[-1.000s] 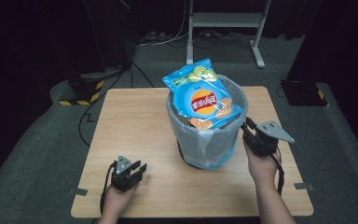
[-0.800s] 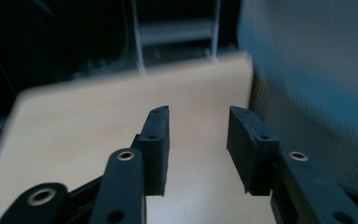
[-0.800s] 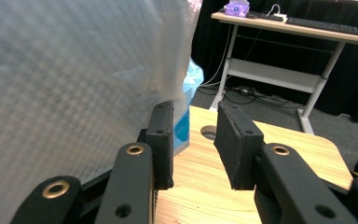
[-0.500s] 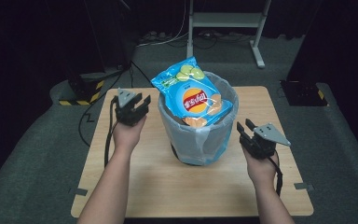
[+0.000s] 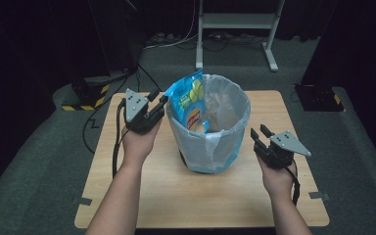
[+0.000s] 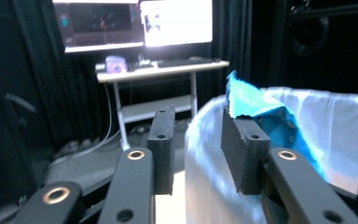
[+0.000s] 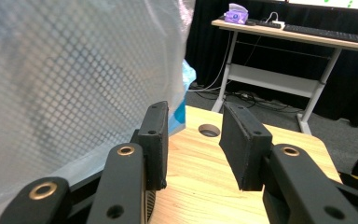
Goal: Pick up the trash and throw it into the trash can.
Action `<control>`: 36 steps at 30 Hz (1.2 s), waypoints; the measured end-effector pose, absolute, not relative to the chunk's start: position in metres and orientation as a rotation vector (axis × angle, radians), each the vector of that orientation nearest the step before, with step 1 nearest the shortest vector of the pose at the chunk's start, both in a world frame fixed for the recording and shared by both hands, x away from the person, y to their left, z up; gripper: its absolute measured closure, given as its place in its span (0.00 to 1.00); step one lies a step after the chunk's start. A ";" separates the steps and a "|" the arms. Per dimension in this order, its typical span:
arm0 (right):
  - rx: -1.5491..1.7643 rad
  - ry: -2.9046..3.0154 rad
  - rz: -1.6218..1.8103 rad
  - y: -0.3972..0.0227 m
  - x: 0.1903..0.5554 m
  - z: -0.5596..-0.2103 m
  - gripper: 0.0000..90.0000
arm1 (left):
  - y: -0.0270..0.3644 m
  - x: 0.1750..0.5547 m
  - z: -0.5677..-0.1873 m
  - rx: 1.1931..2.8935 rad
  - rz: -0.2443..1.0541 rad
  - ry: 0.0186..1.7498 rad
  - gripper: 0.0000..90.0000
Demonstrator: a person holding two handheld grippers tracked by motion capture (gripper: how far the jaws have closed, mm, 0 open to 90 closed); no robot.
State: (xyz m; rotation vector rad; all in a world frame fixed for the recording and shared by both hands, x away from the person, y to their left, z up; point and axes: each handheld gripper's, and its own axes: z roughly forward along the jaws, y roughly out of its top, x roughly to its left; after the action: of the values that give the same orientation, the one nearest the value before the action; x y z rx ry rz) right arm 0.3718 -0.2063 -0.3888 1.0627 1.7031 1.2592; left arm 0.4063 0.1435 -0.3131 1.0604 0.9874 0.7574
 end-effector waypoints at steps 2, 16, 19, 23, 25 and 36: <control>1.065 1.704 1.265 -0.204 0.370 -0.389 0.67 | 0.146 0.405 -0.317 1.056 0.750 1.005 0.68; 1.125 1.763 1.153 -0.222 0.370 -0.425 0.51 | 0.191 0.371 -0.424 1.144 0.723 1.227 0.55; 1.166 1.806 1.121 -0.230 0.372 -0.447 0.49 | 0.193 0.368 -0.447 1.169 0.704 1.276 0.54; 1.244 1.883 1.050 -0.241 0.374 -0.477 0.45 | 0.195 0.363 -0.497 1.289 0.640 1.397 0.50; 1.278 1.923 1.011 -0.245 0.375 -0.491 0.43 | 0.194 0.361 -0.512 1.341 0.618 1.434 0.48; 1.350 2.014 0.922 -0.252 0.371 -0.521 0.35 | 0.191 0.358 -0.536 1.456 0.594 1.503 0.41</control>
State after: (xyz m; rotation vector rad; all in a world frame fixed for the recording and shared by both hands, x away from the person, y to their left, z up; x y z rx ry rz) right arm 0.3708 -0.2522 -0.5208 1.3497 2.0141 0.9225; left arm 0.3584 0.1908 -0.5358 1.4559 1.5026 0.5939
